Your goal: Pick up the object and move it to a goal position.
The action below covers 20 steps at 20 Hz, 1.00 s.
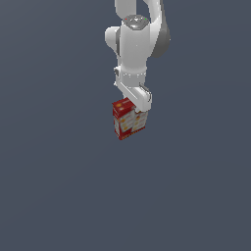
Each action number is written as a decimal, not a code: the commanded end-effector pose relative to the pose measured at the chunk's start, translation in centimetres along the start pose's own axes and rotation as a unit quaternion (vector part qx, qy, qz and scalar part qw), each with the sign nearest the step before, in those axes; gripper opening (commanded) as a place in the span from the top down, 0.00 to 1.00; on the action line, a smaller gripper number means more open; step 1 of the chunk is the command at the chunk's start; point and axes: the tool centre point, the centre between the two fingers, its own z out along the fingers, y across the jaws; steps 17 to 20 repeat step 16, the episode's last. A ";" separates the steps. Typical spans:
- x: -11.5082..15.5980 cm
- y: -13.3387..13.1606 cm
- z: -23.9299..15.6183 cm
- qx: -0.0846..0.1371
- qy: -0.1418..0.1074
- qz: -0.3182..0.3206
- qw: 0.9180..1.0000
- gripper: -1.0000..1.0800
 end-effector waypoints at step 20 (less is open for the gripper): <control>-6.5 -1.1 -5.4 0.001 -0.001 0.000 1.000 1.00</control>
